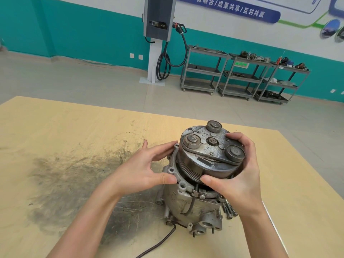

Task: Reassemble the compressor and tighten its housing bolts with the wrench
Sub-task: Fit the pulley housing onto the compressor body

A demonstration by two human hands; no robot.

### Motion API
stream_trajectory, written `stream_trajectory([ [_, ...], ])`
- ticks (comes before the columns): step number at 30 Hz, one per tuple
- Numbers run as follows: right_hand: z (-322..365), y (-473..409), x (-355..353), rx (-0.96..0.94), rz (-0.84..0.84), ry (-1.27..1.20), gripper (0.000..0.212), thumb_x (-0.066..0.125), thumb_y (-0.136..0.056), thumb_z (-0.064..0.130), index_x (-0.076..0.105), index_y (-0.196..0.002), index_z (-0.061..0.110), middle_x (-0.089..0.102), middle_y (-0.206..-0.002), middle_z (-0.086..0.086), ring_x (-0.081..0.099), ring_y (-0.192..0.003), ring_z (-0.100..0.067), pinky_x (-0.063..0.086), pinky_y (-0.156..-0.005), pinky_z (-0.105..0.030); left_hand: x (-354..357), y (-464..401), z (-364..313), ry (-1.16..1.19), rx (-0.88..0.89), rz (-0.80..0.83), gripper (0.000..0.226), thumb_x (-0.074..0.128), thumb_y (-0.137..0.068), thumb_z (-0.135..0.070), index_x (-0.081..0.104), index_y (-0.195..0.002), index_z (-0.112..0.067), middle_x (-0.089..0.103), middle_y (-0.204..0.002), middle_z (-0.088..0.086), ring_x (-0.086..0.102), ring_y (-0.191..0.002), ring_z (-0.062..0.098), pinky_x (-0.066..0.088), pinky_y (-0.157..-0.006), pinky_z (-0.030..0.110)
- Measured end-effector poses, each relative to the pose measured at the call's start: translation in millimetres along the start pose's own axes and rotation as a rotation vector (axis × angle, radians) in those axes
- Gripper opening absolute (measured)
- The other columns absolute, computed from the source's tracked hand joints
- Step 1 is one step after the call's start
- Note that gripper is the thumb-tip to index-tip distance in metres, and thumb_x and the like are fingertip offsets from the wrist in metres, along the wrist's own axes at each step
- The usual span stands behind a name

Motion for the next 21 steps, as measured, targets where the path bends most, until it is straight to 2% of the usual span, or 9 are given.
stream_trajectory([
  [2, 0.3, 0.7, 0.5, 0.000, -0.006, -0.002, 0.087, 0.086, -0.042, 0.030, 0.046, -0.119, 0.026, 0.060, -0.114, 0.023, 0.061, -0.106, -0.002, 0.048, -0.088, -0.015, -0.1, -0.4, 0.9, 0.009, -0.001, 0.000, 0.099, 0.058, -0.048, -0.095, 0.027, -0.133, -0.054, 0.041, -0.145, -0.026, 0.041, -0.129, -0.018, -0.013, -0.123, 0.042],
  [6, 1.7, 2.9, 2.2, -0.002, -0.030, 0.013, 0.088, 0.085, -0.041, 0.032, 0.045, -0.119, 0.026, 0.058, -0.113, 0.027, 0.060, -0.107, -0.002, 0.048, -0.089, -0.014, 0.0, -0.9, 1.0, -0.009, 0.017, -0.009, 0.105, 0.055, -0.053, -0.095, 0.029, -0.140, -0.043, 0.041, -0.147, -0.023, 0.043, -0.130, -0.014, -0.014, -0.123, 0.044],
  [12, 2.7, 5.9, 2.1, -0.002, -0.052, 0.009, 0.088, 0.085, -0.041, 0.032, 0.044, -0.119, 0.024, 0.057, -0.112, 0.029, 0.059, -0.106, 0.000, 0.046, -0.088, -0.013, -0.1, 0.3, 0.5, 0.026, 0.004, -0.017, 0.098, 0.058, -0.048, -0.096, 0.029, -0.131, -0.054, 0.040, -0.139, -0.035, 0.044, -0.126, -0.018, -0.013, -0.123, 0.044],
  [14, 2.3, 6.5, 1.8, -0.002, -0.062, 0.000, 0.088, 0.084, -0.042, 0.031, 0.044, -0.119, 0.022, 0.057, -0.112, 0.029, 0.059, -0.106, 0.002, 0.046, -0.089, -0.013, -0.2, 0.3, 0.5, 0.029, -0.004, -0.017, 0.098, 0.059, -0.047, -0.096, 0.029, -0.131, -0.055, 0.040, -0.140, -0.034, 0.044, -0.126, -0.018, -0.012, -0.123, 0.046],
  [18, 1.4, 6.9, 1.2, 0.000, -0.069, -0.010, 0.087, 0.084, -0.043, 0.031, 0.043, -0.120, 0.020, 0.058, -0.112, 0.029, 0.059, -0.106, 0.002, 0.047, -0.089, -0.014, -0.4, 0.5, 0.2, 0.037, -0.011, -0.013, 0.098, 0.063, -0.048, -0.092, 0.030, -0.132, -0.055, 0.039, -0.142, -0.033, 0.043, -0.128, -0.017, -0.005, -0.125, 0.051],
  [21, 1.0, 7.0, 0.4, 0.004, -0.075, -0.019, 0.088, 0.084, -0.042, 0.031, 0.043, -0.119, 0.021, 0.058, -0.112, 0.027, 0.059, -0.106, 0.001, 0.047, -0.089, -0.015, -0.9, 1.2, 0.2, 0.051, -0.018, -0.014, 0.101, 0.066, -0.046, -0.092, 0.030, -0.133, -0.054, 0.038, -0.143, -0.033, 0.042, -0.129, -0.016, 0.005, -0.126, 0.046],
])
Point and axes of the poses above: each hand's wrist, its own y-axis away from the middle knuckle, its own x-axis out of the palm, z = x × y, the point moved 6 cm from there along -y, towards the middle knuckle
